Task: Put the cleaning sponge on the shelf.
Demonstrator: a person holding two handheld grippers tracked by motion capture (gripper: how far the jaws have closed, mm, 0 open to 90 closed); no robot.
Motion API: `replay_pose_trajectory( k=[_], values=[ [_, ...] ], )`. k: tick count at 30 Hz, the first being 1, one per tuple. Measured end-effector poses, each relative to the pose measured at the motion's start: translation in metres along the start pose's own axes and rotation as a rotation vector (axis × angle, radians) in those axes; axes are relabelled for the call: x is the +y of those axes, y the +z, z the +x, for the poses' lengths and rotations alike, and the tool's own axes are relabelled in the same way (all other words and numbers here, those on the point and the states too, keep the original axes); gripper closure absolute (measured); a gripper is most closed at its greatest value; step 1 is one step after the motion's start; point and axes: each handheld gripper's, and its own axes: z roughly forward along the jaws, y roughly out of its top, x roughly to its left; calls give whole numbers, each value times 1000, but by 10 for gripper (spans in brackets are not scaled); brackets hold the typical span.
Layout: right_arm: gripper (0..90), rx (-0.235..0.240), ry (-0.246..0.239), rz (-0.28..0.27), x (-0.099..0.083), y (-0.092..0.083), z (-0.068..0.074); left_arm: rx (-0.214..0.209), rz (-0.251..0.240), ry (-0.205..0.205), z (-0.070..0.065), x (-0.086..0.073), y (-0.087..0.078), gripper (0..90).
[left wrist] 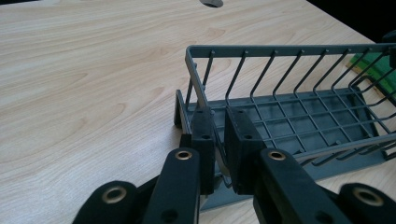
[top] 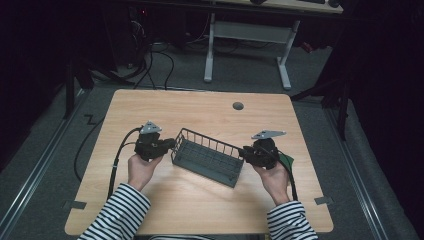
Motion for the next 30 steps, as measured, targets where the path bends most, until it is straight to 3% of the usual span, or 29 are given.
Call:
replay_pose_trajectory(
  k=[2,4,7,10,16,19,22,23,25,28,30],
  values=[
    [527,-1,14,-10,-1,1,1,44,-5,25,-3,-1,-2,760],
    [463,-16,21,-33,0,-2,1,53,-8,32,-4,0,-5,643],
    [389,-61,36,-91,1,-11,0,67,-30,26,-4,1,-10,499],
    [372,-71,50,-129,1,-21,-3,77,-66,9,1,1,-23,428],
    [376,-95,70,-139,-6,-35,-11,86,-104,33,3,-8,-44,391],
    [392,-108,113,-156,-13,-41,-17,92,-103,19,9,-21,-48,388],
    [386,-128,144,-169,-18,-46,-24,87,-91,-31,17,-40,-48,389],
    [386,-128,144,-169,-18,-46,-24,87,-91,-31,17,-40,-48,389],
    [357,-152,164,-179,-22,-51,-29,112,-62,-55,24,-59,-45,389],
    [366,-183,193,-185,-31,-56,-38,143,-37,-61,28,-72,-42,388],
    [366,-203,225,-170,-37,-58,-45,200,6,-49,33,-86,-35,385]
  ],
)
